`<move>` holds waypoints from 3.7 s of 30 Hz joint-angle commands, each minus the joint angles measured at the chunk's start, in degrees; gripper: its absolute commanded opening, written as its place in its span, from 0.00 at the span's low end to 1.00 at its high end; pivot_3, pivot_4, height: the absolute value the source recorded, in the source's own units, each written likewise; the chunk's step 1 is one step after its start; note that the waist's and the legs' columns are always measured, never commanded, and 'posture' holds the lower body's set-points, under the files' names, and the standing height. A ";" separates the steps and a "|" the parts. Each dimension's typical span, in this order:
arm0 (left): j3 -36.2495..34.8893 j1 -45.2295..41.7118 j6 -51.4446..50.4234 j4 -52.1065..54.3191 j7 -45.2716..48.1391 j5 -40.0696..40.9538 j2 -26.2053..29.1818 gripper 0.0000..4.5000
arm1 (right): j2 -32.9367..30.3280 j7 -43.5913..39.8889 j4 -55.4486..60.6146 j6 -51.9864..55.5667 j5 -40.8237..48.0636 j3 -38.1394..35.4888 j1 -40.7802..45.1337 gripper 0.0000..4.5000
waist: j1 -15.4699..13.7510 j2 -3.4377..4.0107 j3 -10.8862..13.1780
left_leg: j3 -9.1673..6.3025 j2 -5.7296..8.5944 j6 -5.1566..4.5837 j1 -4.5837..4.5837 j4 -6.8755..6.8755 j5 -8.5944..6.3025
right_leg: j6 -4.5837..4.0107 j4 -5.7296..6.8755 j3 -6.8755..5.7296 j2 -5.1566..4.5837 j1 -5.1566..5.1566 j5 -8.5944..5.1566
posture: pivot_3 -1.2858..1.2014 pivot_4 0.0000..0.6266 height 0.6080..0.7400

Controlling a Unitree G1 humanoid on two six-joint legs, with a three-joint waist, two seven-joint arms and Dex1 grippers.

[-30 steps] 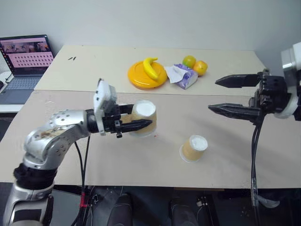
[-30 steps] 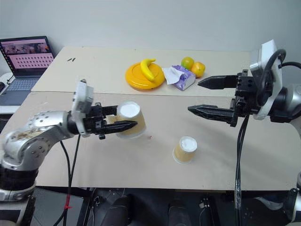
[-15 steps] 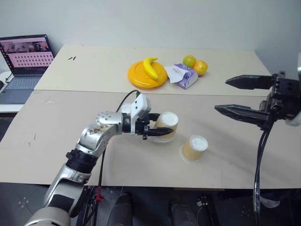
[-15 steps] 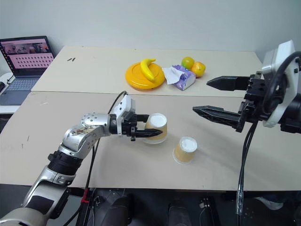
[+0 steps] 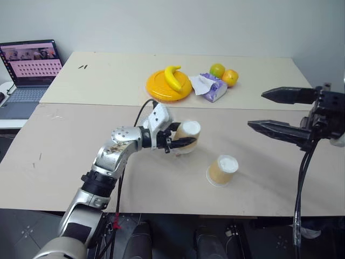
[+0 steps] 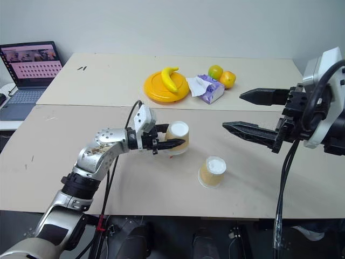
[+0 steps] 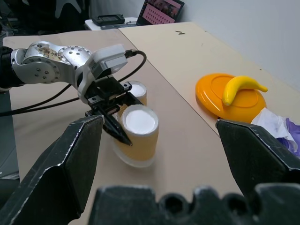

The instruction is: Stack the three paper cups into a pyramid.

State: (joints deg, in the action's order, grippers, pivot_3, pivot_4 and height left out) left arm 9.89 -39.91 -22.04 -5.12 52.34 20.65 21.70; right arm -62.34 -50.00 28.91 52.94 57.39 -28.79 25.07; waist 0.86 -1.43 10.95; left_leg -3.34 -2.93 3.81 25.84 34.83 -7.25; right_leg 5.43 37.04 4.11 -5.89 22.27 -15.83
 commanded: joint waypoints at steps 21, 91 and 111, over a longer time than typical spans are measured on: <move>-10.93 15.17 -28.94 40.44 -8.72 26.25 11.45 0.51 | -0.61 -5.01 -5.81 -5.43 -2.65 8.56 6.75 1.00 | 0.07 0.01 0.00 | 0.01 0.00 -0.03 -0.04 0.04 -0.02 | 0.01 0.01 0.02 0.00 -0.04 -0.01 | 0.52 0.24 0.94; -22.09 17.94 -13.44 33.16 -19.49 11.17 10.79 0.98 | -0.31 -31.74 -18.23 -7.10 -11.64 25.29 22.87 1.00 | 0.34 0.06 -0.02 | 0.04 0.00 -0.05 -0.06 -0.04 -0.04 | 0.01 0.00 0.03 -0.01 0.01 -0.02 | 0.52 0.24 0.94; -16.13 36.30 5.92 26.76 -25.03 -0.40 -0.78 0.98 | 2.34 -35.90 -22.64 -8.55 -16.60 28.49 29.64 1.00 | -0.12 0.06 -0.02 | 0.04 0.00 -0.02 -0.06 -0.01 -0.04 | -0.03 -0.01 0.01 0.00 0.00 0.00 | 0.52 0.24 0.94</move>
State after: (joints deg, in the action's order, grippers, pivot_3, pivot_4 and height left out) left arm -6.38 -2.44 -18.87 22.90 26.67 20.80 21.19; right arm -58.64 -85.95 5.10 44.01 40.65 1.62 53.28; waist 0.74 -1.37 10.93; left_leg -3.30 -2.93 3.79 25.78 34.82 -7.29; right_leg 5.40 37.03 4.12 -5.89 22.28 -15.83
